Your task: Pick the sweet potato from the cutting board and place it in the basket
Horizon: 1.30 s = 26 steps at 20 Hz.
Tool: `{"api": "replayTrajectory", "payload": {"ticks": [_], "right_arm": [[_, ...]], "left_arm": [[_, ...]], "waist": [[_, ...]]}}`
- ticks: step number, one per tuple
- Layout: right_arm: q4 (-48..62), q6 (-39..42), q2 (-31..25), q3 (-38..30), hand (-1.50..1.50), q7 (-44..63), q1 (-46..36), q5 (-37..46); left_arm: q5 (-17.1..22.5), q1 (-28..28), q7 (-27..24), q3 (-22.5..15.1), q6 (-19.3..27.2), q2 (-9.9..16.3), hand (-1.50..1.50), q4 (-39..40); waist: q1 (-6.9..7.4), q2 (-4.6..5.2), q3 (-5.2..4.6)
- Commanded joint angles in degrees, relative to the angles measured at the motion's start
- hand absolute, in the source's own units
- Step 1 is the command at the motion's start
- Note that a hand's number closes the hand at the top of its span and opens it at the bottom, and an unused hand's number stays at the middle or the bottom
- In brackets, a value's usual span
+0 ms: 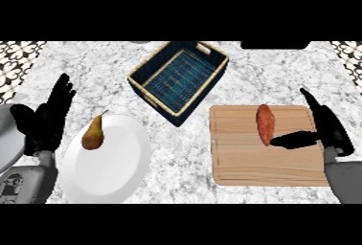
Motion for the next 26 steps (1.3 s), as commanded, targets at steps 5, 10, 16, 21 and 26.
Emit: {"api": "replayTrajectory", "payload": {"ticks": [5,10,16,21,26], "right_arm": [[4.29,-1.74,4.60,-1.67,-1.50,-6.92,1.10,4.58],[5.85,-3.80,7.29,-1.81,-1.50,-7.55,0.23,6.10],[4.98,-2.10,7.64,-2.69,-1.50,-7.61,3.14,7.99],[8.92,-1.71,9.03,-2.65,-1.50,-4.24,-2.94,11.95],[18.75,-3.65,9.14,-5.36,-1.50,-10.06,-5.08,12.68]], "left_arm": [[-1.20,-0.79,1.65,2.33,-2.59,-1.00,0.00,-1.66],[1.33,-1.60,-1.87,6.59,-6.70,1.26,0.00,3.89],[-0.10,2.68,-0.87,6.51,-7.55,-0.16,0.00,-1.47],[-4.40,-0.12,3.23,4.36,-4.17,-3.06,0.00,-2.99],[-3.17,0.68,2.46,5.81,-6.52,-3.07,0.00,-2.39]], "waist": [[-0.06,-0.01,0.00],[0.00,0.07,0.00],[-0.06,-0.02,-0.01],[0.00,-0.01,0.00],[0.13,0.05,0.01]]}}
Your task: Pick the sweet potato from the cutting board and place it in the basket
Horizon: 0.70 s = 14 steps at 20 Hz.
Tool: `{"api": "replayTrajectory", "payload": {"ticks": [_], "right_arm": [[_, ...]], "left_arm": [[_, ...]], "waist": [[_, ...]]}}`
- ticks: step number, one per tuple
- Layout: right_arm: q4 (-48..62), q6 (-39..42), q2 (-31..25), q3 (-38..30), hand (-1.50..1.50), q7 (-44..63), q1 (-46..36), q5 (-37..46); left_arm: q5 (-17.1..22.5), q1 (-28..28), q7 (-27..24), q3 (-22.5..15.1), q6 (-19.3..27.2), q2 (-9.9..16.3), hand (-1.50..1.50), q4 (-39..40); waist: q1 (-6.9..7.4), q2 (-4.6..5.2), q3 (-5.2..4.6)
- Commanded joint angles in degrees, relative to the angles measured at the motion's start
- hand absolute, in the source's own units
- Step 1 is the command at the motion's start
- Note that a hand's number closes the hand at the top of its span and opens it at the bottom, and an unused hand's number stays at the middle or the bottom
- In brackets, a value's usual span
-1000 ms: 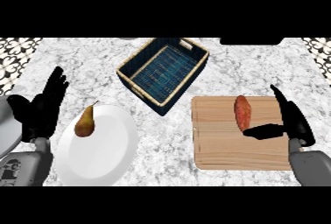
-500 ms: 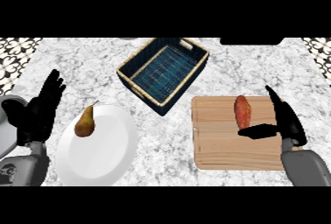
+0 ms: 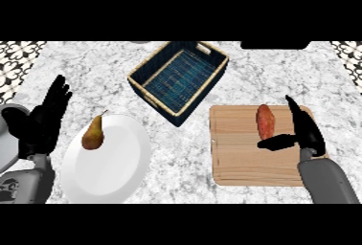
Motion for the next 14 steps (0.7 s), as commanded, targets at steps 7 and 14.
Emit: {"api": "replayTrajectory", "payload": {"ticks": [7,14], "right_arm": [[10.47,-2.69,1.94,-1.82,-1.50,-7.67,-1.88,2.04],[16.61,-1.31,1.49,-4.00,-1.50,-5.70,-8.50,2.42]], "left_arm": [[-1.14,1.33,-1.22,0.97,-1.19,-1.56,0.00,-0.57],[-2.20,-1.46,0.39,1.46,-0.81,-2.00,0.00,1.12]], "waist": [[0.07,0.02,0.01],[0.07,0.04,0.01]]}}
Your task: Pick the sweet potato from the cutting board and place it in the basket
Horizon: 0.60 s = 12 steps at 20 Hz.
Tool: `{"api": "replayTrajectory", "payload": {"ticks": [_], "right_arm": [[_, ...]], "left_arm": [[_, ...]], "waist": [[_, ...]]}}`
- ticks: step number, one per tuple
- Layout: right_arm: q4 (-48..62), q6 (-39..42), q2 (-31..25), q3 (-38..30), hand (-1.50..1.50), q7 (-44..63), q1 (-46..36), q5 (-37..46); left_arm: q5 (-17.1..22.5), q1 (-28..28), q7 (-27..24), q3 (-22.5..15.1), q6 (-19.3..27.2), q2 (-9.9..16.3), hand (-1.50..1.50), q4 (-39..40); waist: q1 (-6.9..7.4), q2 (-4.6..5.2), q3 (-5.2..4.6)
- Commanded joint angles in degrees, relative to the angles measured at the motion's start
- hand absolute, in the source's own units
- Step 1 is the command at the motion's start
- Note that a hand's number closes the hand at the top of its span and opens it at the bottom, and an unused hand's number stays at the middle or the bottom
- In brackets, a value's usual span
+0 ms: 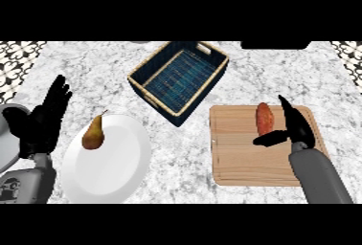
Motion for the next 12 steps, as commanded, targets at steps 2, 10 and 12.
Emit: {"api": "replayTrajectory", "payload": {"ticks": [2,10,12], "right_arm": [[15.61,-2.45,-0.98,-3.29,-1.50,-8.01,-6.66,-0.17],[9.73,3.16,1.41,4.32,1.50,-7.17,-2.79,3.47],[12.93,1.55,1.52,1.12,1.50,-12.97,-1.06,0.25]], "left_arm": [[-0.79,0.80,0.66,-1.12,0.04,-1.25,0.00,-1.54],[-0.85,-1.21,-1.34,0.32,0.23,-1.11,0.00,2.50],[-0.84,-0.48,0.46,-0.43,-0.34,-0.96,0.00,0.06]], "waist": [[0.34,0.11,0.02],[0.09,0.07,0.00],[0.32,0.13,0.04]]}}
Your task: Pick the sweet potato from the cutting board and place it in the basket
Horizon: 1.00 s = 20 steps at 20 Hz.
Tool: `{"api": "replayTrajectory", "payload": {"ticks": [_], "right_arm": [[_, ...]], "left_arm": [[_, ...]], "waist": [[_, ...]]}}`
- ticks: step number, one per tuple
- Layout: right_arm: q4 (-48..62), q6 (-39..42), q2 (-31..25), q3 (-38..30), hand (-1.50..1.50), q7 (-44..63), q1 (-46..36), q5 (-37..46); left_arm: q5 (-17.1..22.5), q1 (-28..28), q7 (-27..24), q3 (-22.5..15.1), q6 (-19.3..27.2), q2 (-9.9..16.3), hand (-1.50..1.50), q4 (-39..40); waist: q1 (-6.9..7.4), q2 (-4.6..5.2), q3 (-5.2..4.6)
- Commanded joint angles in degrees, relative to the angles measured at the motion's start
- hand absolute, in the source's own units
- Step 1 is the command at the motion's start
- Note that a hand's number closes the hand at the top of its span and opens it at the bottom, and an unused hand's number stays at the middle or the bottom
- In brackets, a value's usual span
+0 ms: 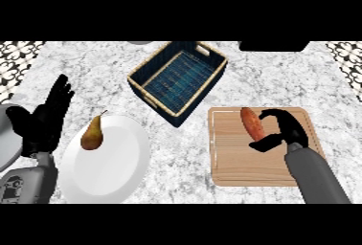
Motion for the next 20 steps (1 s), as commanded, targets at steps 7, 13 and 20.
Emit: {"api": "replayTrajectory", "payload": {"ticks": [7,13,20], "right_arm": [[0.78,-7.23,11.58,10.45,1.50,5.67,-3.05,1.34],[-0.40,-8.54,11.92,20.43,1.50,13.59,-12.29,-1.42],[-4.78,-24.27,12.07,26.71,1.50,19.92,-17.75,-10.15]], "left_arm": [[-0.04,-1.09,0.38,-1.09,-0.58,-0.85,0.00,0.31],[-0.30,-5.21,0.33,-5.74,-3.17,-2.86,0.00,0.46],[-0.55,-7.09,0.41,-7.41,-4.24,-3.63,0.00,2.03]], "waist": [[2.90,0.85,0.86],[13.22,2.58,1.08],[15.73,2.74,1.22]]}}
